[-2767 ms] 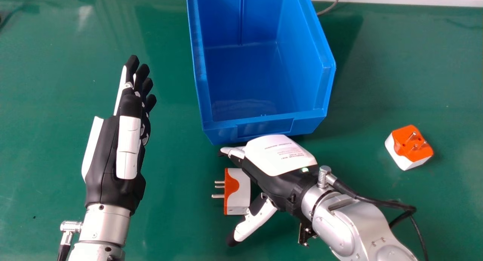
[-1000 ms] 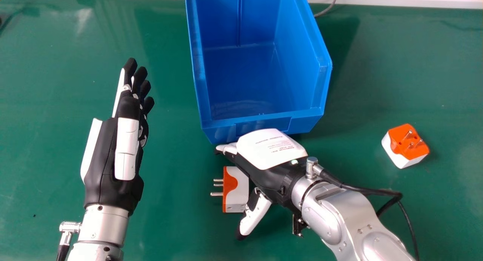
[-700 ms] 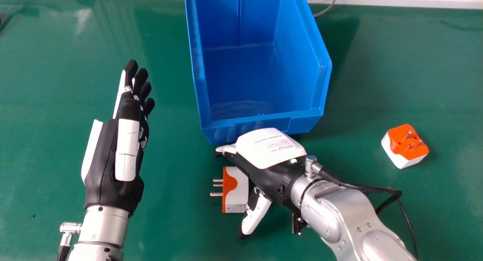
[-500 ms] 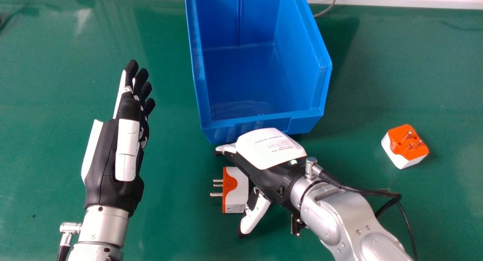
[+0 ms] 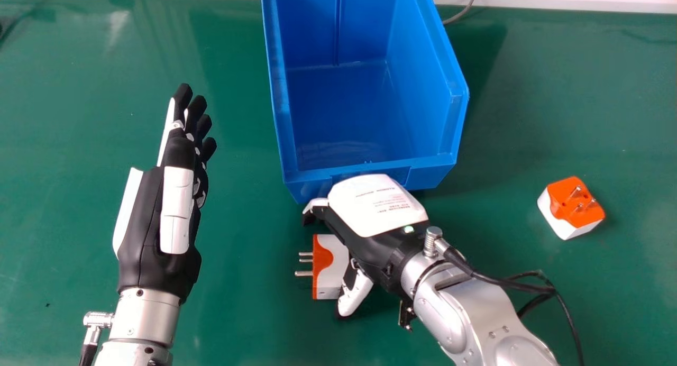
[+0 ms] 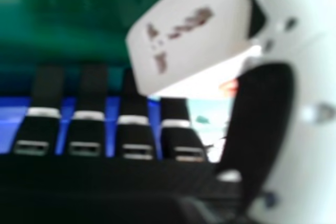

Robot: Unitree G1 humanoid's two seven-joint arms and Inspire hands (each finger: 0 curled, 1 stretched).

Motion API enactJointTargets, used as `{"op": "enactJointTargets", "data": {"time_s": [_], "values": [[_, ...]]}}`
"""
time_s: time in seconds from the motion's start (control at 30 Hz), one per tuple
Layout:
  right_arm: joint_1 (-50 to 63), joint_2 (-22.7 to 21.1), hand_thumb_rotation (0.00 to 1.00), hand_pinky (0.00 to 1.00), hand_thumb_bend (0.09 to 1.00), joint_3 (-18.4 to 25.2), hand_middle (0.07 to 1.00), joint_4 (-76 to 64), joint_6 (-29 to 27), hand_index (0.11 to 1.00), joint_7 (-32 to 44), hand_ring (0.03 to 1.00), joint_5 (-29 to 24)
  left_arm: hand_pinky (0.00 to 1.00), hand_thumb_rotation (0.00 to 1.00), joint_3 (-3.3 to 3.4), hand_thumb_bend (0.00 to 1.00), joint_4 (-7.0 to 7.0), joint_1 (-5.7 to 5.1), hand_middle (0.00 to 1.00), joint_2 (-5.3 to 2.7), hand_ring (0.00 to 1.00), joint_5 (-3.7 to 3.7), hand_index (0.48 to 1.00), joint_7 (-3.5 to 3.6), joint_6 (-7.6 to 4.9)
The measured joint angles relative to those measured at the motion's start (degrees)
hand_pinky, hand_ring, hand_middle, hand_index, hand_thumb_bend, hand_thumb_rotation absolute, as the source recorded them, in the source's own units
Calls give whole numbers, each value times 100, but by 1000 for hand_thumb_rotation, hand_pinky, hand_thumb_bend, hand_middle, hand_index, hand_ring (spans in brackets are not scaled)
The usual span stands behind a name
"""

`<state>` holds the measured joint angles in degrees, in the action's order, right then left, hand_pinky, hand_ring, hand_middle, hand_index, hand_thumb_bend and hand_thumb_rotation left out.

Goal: Pick all objects and put in blue box

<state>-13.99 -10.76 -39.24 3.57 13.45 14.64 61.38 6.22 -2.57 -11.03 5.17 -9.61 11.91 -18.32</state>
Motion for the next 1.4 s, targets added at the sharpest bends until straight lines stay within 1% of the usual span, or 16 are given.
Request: {"op": "enactJointTargets", "data": {"time_s": [0.07,0.1,0.17,0.2,0.3,0.33,0.5,0.53,0.73,0.77,0.8,0.87,1.0,1.03,1.2,1.4], "values": [[-26,9,82,590,767,-54,683,10,32,694,-10,651,61,1000,1000,-8,904,0,2,1000,-4,1000,1,1000,3,0],[-47,13,66,543,718,-91,636,34,43,659,-34,614,132,1000,1000,-10,901,0,3,1000,-5,1000,1,1000,4,0],[-35,15,66,543,718,-131,636,48,52,659,-112,614,183,1000,1000,-1,901,1,2,1000,-4,1000,1,1000,0,0],[-30,17,52,497,679,-156,596,55,60,630,-154,575,206,1000,1000,5,898,1,2,1000,-3,1000,1,1000,-2,0],[33,59,52,497,679,-213,596,64,92,630,-307,575,227,1000,1000,3,898,4,5,1000,-6,1000,2,1000,-1,-3],[52,77,42,450,649,-215,561,70,110,604,-335,536,239,1000,1000,3,895,10,7,1000,-8,1000,1,1000,-1,-9],[133,170,42,450,649,-238,561,165,223,604,-640,536,290,1000,1000,7,895,72,12,1000,-7,1000,-1,1000,14,-48],[149,182,33,416,625,-243,534,200,223,584,-743,507,291,1000,1000,8,894,85,12,1000,-6,1000,5,1000,12,-52],[262,264,33,416,625,-302,534,315,301,584,-1226,507,413,1000,1000,27,894,116,12,1000,9,1000,-8,1000,44,-62],[284,272,26,386,605,-311,510,316,326,567,-1280,477,414,1000,1000,29,892,125,13,1000,12,1000,-7,1000,45,-62],[304,280,26,386,605,-314,510,317,337,567,-1323,477,413,1000,1000,29,892,130,13,1000,15,1000,-7,1000,47,-62],[310,298,21,361,589,-315,490,318,353,554,-1337,450,411,1000,1000,31,892,132,18,1000,23,1000,-7,1000,50,-61],[326,321,21,361,589,-318,490,291,393,554,-1301,450,414,1000,1000,41,892,142,45,1000,21,1000,-9,1000,45,-62],[328,328,17,340,576,-320,473,284,415,544,-1292,427,416,1000,998,44,894,148,55,1000,22,1000,-8,1000,46,-62],[344,341,13,325,566,-326,459,259,474,536,-1277,411,424,1000,999,45,895,166,62,1000,35,1000,-1,1000,53,-62],[398,340,8,305,551,-326,440,135,579,525,-1134,389,428,1000,999,59,897,167,62,1000,43,1000,-30,1000,63,-54]]}}
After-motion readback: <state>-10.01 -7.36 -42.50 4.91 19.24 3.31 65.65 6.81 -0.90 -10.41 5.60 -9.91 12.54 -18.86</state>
